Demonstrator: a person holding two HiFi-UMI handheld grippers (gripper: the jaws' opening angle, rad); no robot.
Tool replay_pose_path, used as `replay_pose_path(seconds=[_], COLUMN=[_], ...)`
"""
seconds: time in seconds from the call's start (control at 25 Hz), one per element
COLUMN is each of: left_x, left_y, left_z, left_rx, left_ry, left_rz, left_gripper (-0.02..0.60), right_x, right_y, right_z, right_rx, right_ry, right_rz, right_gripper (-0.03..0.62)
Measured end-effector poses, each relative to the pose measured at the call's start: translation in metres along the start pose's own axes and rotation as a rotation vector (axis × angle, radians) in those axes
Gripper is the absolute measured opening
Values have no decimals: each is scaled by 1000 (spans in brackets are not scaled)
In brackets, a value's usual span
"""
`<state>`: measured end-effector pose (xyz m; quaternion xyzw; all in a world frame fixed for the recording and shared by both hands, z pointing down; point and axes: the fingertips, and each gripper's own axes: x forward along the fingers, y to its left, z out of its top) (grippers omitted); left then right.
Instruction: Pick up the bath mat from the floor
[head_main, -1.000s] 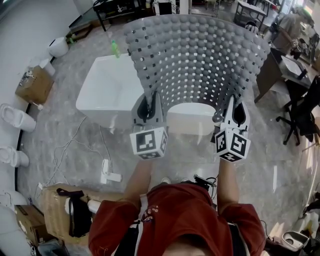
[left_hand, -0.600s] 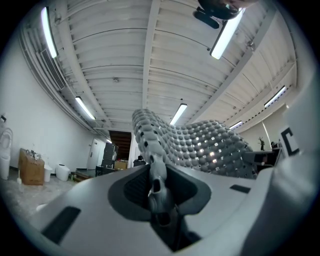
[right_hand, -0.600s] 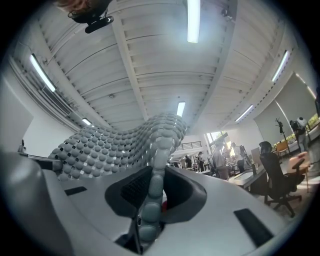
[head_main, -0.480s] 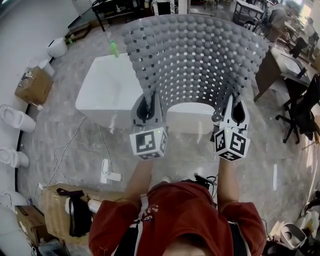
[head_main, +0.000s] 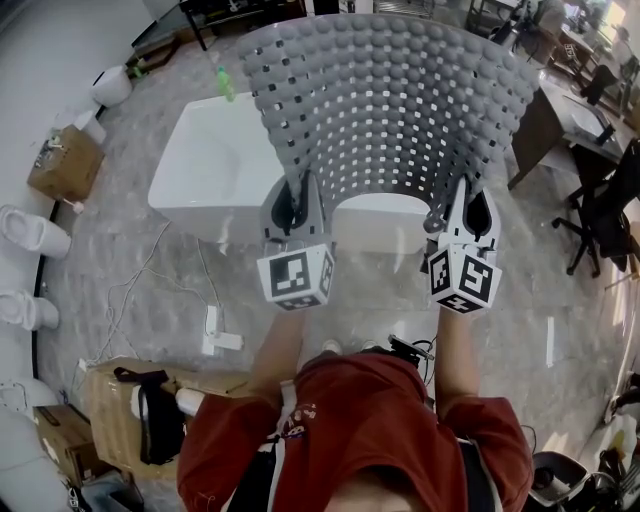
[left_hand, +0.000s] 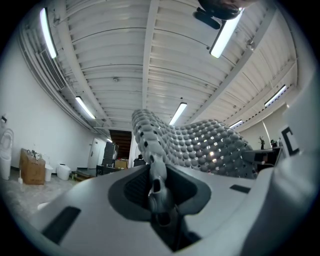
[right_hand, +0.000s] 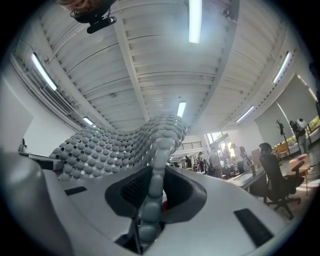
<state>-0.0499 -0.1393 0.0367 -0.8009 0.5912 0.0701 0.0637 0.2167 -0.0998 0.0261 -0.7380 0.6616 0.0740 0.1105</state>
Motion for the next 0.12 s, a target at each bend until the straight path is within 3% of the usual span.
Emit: replay_pose_path(seconds=[0.12], left_x=[6], left_y=[-2], left_z=[-2], left_rx=[1], left_ry=[3], left_rz=[1], left_gripper=[87], right_x=[6], right_y=[-3], right_z=[0], right_rx=[-3], right_ry=[4], right_rz=[2], right_gripper=[75])
